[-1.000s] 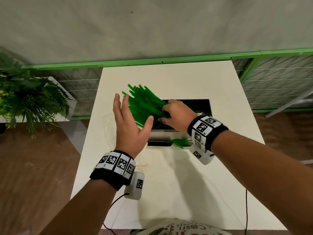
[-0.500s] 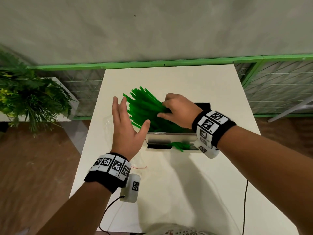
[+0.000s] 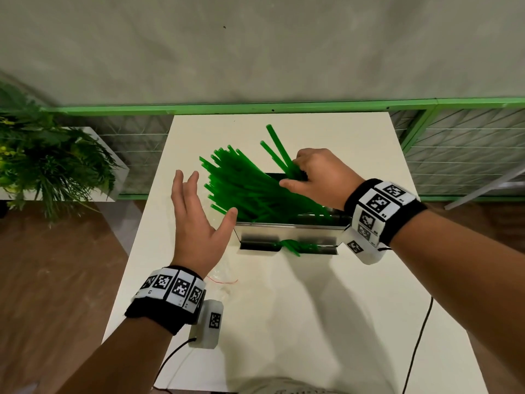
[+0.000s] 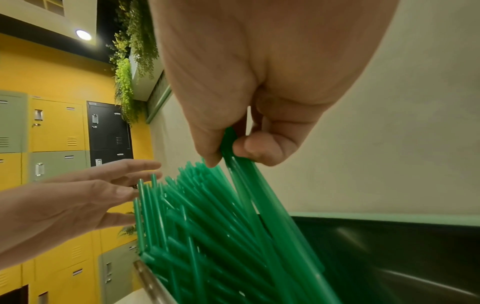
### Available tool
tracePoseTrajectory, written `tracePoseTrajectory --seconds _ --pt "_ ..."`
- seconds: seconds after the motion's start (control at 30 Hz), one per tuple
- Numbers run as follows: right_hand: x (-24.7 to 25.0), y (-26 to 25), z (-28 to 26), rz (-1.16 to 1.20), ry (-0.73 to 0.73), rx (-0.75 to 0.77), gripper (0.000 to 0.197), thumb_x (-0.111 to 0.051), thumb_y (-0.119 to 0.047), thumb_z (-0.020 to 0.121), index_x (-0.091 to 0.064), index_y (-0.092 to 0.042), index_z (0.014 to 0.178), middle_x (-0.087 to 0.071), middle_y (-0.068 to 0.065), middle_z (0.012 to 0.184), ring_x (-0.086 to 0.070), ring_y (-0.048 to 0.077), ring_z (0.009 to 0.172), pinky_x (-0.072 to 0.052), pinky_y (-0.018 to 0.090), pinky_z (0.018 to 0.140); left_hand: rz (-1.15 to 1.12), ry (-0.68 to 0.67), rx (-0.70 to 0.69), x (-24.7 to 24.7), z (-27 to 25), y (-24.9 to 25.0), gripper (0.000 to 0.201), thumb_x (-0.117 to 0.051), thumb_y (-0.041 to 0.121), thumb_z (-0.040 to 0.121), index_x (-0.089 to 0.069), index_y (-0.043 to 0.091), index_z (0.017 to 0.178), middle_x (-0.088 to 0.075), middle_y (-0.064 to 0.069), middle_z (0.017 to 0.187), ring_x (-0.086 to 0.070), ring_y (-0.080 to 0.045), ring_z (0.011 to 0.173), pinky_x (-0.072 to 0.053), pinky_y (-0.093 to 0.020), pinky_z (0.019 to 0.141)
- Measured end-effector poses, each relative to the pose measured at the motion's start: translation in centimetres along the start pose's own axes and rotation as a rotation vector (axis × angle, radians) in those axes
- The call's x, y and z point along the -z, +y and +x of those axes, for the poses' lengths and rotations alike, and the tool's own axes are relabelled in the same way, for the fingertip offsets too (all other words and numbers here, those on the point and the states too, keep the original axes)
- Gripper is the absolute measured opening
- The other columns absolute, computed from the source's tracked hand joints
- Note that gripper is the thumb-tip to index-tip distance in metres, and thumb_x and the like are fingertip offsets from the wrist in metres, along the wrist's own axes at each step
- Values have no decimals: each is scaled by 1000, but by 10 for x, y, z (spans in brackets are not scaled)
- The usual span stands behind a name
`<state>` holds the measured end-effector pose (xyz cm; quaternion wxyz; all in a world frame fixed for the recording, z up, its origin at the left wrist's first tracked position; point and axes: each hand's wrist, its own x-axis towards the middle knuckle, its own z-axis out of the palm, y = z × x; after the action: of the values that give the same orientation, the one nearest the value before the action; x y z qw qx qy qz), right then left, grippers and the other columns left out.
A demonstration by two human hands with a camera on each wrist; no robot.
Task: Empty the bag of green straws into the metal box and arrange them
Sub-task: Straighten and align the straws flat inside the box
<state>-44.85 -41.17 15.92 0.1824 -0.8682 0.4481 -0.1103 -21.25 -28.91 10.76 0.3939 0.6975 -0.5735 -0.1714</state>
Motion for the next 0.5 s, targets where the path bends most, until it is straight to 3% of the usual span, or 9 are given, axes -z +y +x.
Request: tracePoseTrajectory --seconds 0.13,0.23,0.3,0.4,0.47,0.5 --pt "-9 11 -5 -30 -68 -52 44 -63 -47 93 -66 -5 82 -59 6 85 -53 20 72 -48 38 69 27 -9 -21 -2 -5 -2 85 -75 27 91 -24 14 158 -2 -2 169 -15 -10 153 -21 -21 116" --pt "-15 14 -6 -23 -123 -48 37 -66 -44 93 -69 -7 91 -61 5 88 -54 20 76 -46 36 69 26 -7 -21 -5 -9 -5 85 -75 26 90 -24 13 157 -3 -4 168 -14 -3 150 -14 -2 112" --pt "-20 13 -8 -25 -199 -28 29 -68 -39 92 -70 -10 95 -62 5 89 -55 19 77 -42 32 67 21 -6 -3 -7 -12 -6 85 -76 26 90 -25 13 157 -4 -4 168 -16 -4 150 -12 4 107" --pt "-28 11 -9 -45 -261 1 25 -70 -34 91 -70 -10 99 -60 3 86 -54 18 75 -39 30 66 13 -10 42 -9 -14 -6 86 -76 26 89 -24 14 157 -5 -2 168 -20 -14 152 -18 5 102" --pt "-31 11 -8 -49 -217 25 26 -68 -34 92 -67 -9 99 -56 2 87 -51 18 76 -37 30 67 -17 -8 67 -11 -14 -7 87 -76 27 89 -24 16 157 -5 -1 167 -27 -20 150 -23 6 97" --pt "-31 10 -7 -46 -197 31 25 -68 -34 92 -66 -9 97 -53 1 86 -50 18 77 -36 30 67 -41 -6 84 -11 -14 -8 88 -77 27 89 -23 18 158 -6 0 167 -31 -21 148 -28 1 98"
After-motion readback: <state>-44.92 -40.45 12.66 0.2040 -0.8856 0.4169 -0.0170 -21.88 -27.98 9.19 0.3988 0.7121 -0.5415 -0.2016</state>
